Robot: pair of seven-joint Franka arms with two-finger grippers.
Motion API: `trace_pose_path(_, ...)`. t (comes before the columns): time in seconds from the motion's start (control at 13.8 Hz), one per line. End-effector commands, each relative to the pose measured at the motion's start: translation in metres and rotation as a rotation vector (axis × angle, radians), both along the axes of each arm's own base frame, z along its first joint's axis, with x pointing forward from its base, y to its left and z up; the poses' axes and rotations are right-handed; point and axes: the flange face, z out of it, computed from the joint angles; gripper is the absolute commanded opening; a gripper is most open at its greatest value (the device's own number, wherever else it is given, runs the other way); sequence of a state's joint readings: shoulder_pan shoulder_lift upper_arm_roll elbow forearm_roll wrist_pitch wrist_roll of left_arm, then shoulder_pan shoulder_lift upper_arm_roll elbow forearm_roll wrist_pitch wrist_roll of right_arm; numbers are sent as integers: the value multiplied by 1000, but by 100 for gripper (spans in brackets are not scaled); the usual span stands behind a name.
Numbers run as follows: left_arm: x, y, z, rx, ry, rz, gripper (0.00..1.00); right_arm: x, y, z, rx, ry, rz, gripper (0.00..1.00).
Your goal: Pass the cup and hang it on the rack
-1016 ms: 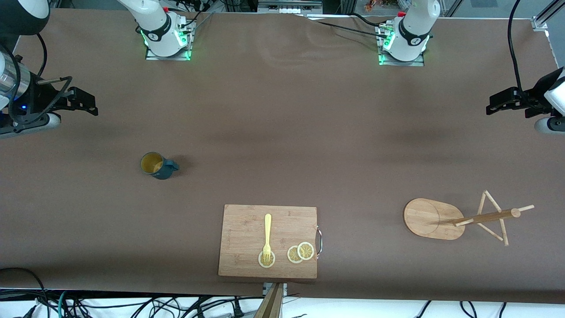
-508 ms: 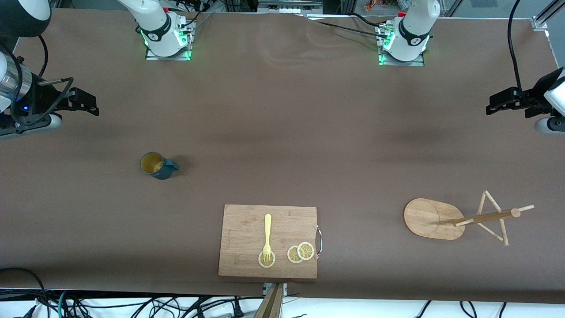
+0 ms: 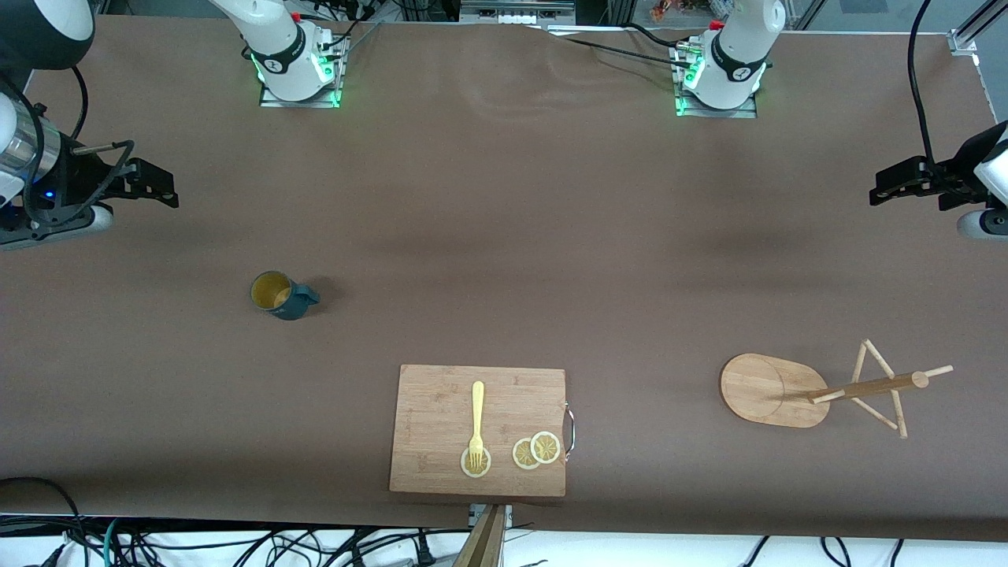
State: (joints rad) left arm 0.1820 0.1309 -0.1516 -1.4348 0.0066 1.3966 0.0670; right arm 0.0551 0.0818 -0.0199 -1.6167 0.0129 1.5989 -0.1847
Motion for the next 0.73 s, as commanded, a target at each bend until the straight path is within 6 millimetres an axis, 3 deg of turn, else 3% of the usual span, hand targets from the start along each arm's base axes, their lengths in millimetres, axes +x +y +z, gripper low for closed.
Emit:
trace_pose_path(0.0, 5, 3, 4, 10, -10, 4, 100, 0, -2, -27, 0, -29, -5, 100)
trace_pose_path(0.15, 5, 3, 4, 10, -10, 4, 100, 10, -2, -63, 0, -31, -4, 100)
trace_pose_path(0.44, 5, 4, 5, 10, -11, 5, 100, 49, 0, -166, -11, -3, -63, 100)
trace_pose_path(0.65, 5, 4, 4, 9, -10, 4, 100, 66, 1, -207, -12, -24, -62, 100)
